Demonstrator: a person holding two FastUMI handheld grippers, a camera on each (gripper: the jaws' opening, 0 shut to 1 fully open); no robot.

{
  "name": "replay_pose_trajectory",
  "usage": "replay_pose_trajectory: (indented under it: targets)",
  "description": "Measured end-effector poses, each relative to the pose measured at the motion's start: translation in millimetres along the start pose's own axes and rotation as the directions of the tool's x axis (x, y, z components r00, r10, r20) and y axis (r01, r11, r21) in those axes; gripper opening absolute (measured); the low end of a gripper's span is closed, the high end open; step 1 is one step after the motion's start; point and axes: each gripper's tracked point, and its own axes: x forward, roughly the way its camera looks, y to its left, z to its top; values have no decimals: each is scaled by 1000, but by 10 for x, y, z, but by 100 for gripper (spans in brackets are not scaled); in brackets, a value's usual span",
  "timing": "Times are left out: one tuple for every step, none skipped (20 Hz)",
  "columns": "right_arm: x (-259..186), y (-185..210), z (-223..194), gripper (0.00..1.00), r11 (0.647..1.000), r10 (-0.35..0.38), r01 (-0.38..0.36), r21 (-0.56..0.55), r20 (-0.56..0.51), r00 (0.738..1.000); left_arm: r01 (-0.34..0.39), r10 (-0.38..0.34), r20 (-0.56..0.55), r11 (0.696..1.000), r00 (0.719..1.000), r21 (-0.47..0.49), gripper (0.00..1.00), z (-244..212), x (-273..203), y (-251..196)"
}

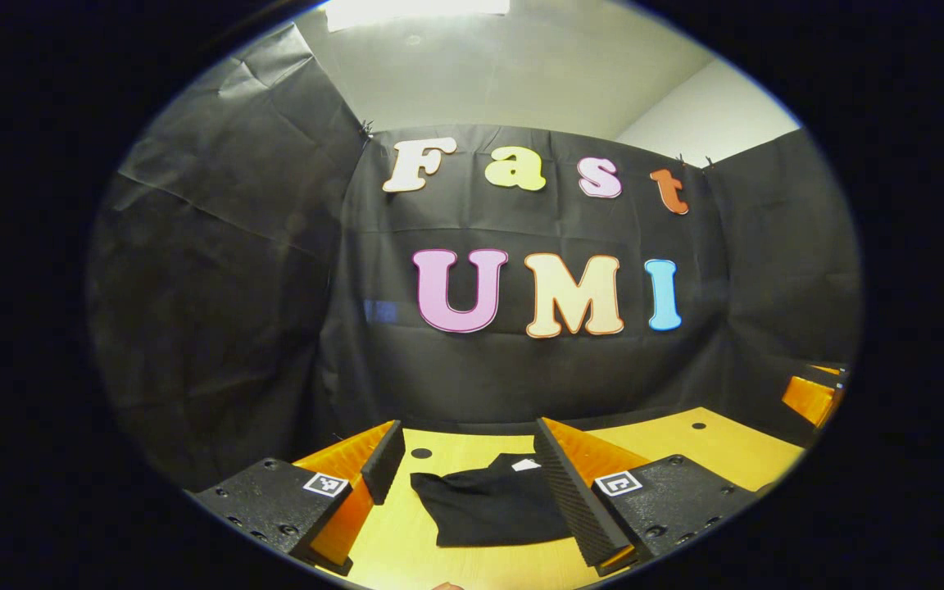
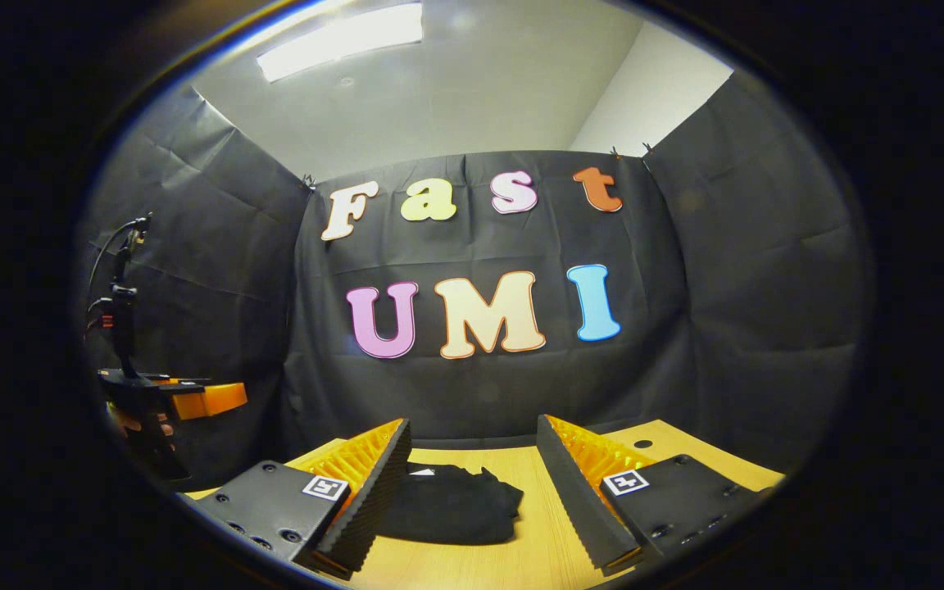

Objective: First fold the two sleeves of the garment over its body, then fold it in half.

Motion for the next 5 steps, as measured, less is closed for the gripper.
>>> replay_pose_trajectory:
  targets:
    - [-60,6,-2,96,1000,5,-5,-3,1,1000,4,-4,9,1000,1000,1,93,56,-48,-30]
    - [-114,23,8,96,1000,12,-12,-3,1,1000,7,-8,19,1000,1000,6,93,106,-88,-57]
    - [-163,23,23,96,1000,14,-14,-2,2,1000,12,-13,31,1000,999,13,93,154,-112,-83]
    - [-203,10,42,96,1000,14,-14,0,6,1000,15,-16,41,1000,999,20,92,201,-142,-101]
    - [-250,8,66,96,1000,12,-12,3,10,1000,18,-20,48,1000,999,26,92,233,-170,-124]
